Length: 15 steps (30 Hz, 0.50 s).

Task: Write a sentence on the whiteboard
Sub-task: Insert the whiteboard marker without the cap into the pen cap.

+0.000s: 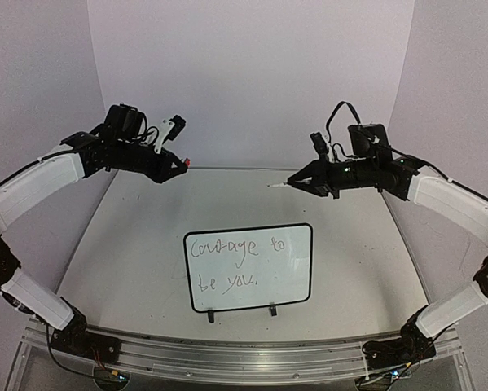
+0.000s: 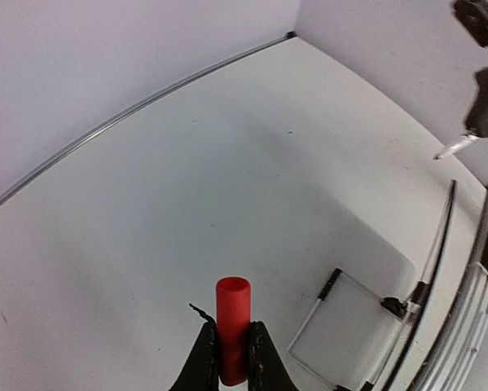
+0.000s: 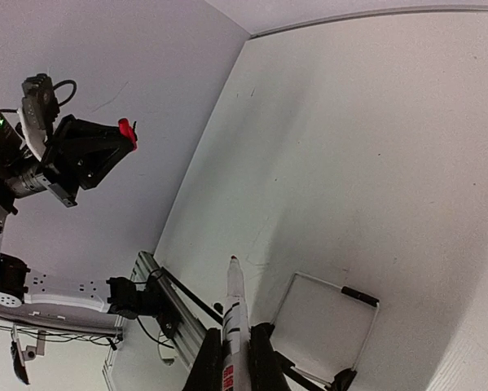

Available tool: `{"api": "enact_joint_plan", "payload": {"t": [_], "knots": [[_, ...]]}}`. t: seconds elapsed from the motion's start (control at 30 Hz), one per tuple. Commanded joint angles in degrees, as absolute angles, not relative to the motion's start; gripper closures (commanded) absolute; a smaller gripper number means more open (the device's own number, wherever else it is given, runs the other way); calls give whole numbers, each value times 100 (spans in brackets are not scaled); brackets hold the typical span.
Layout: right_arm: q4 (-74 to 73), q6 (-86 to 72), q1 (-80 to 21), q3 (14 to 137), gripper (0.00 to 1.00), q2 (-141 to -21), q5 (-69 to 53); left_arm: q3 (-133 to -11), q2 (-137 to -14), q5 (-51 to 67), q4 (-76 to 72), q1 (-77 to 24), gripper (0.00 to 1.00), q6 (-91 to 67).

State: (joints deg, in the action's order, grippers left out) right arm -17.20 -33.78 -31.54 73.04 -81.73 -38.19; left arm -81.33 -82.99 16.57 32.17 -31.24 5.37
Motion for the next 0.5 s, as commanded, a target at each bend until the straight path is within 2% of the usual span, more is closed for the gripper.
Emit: {"api": "enact_joint_plan", "payload": {"t": [0.0, 0.17, 0.47], "knots": [[-1690, -3681, -3187, 7638, 100, -8260, -4950, -8041, -7882, 3531, 2936, -3370, 100, 1208], [-1692, -3889, -3192, 7879, 100, -8260, -5576, -8159, -7956, 4080, 3479, -3606, 100, 1503], [-1695, -4075, -3338, 7989, 100, -8334, -6029, -8300, -8323, 3777, 4258, -4501, 100, 1735]]}}
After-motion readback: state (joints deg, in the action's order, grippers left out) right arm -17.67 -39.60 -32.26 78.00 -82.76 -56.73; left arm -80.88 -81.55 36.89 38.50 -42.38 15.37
